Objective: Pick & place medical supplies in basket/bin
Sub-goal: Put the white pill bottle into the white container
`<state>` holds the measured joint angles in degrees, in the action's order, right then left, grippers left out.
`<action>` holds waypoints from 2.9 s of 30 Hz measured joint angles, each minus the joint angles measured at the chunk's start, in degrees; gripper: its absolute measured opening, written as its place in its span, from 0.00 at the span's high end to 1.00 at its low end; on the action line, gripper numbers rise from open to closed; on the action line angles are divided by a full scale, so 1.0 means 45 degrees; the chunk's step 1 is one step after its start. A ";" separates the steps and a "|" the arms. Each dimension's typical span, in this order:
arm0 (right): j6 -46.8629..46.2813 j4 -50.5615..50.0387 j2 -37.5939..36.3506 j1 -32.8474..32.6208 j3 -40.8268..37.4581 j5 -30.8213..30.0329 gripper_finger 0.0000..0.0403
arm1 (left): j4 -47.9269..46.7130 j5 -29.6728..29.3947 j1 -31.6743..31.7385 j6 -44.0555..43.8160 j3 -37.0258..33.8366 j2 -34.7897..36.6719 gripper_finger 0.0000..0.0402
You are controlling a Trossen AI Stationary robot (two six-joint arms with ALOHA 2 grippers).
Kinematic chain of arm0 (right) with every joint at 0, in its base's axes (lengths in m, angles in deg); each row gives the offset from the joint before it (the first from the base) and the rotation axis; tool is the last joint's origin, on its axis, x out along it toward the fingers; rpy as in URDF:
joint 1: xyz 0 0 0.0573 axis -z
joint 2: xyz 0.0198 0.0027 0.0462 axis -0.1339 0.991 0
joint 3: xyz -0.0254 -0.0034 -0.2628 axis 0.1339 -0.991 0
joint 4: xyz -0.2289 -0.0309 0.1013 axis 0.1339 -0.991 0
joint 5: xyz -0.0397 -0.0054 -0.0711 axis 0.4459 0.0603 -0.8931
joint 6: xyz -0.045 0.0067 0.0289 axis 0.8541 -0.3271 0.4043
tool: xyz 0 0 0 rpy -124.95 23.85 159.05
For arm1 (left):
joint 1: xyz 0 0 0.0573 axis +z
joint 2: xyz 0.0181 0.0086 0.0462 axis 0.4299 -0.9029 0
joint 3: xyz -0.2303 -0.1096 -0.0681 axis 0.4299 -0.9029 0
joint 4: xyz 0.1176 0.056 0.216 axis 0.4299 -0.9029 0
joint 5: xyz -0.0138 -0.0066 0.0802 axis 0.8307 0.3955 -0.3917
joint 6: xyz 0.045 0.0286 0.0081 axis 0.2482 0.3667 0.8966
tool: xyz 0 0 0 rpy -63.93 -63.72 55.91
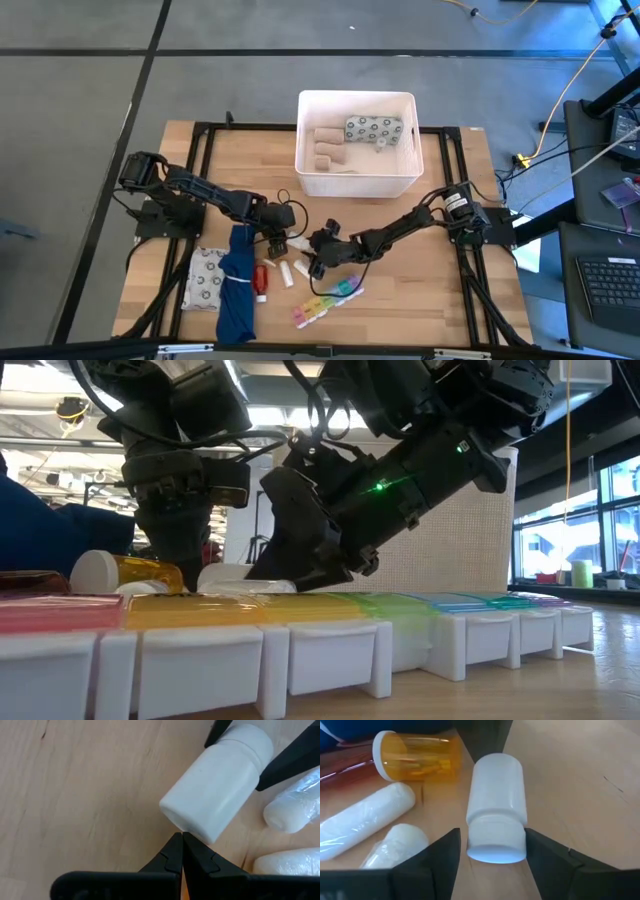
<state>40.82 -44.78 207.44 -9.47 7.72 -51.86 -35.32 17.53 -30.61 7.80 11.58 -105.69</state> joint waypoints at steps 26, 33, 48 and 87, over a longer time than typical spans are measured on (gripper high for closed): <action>0.1714 -0.4308 -0.3244 0.0136 0.0017 0.1352 0.61 | -0.0204 -0.0007 0.0000 0.0697 0.1137 0.1201 0.99; 0.1734 -0.6560 -0.6507 0.0598 -0.0007 0.2286 0.61 | 0.0060 -0.0083 0.0010 0.2009 0.2445 0.3825 1.00; 0.1728 -1.0448 -1.1135 0.4093 0.2033 0.2097 0.61 | -0.0102 -0.1632 0.0000 0.3734 0.2902 0.8033 1.00; 0.2320 -2.2717 0.0898 1.0961 1.2582 1.0666 0.60 | -0.1066 -0.4670 0.3234 0.8236 0.2885 0.7723 0.99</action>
<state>51.26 -147.01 211.48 39.85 64.34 -3.86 -40.12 -3.49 -16.05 44.86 24.56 -70.94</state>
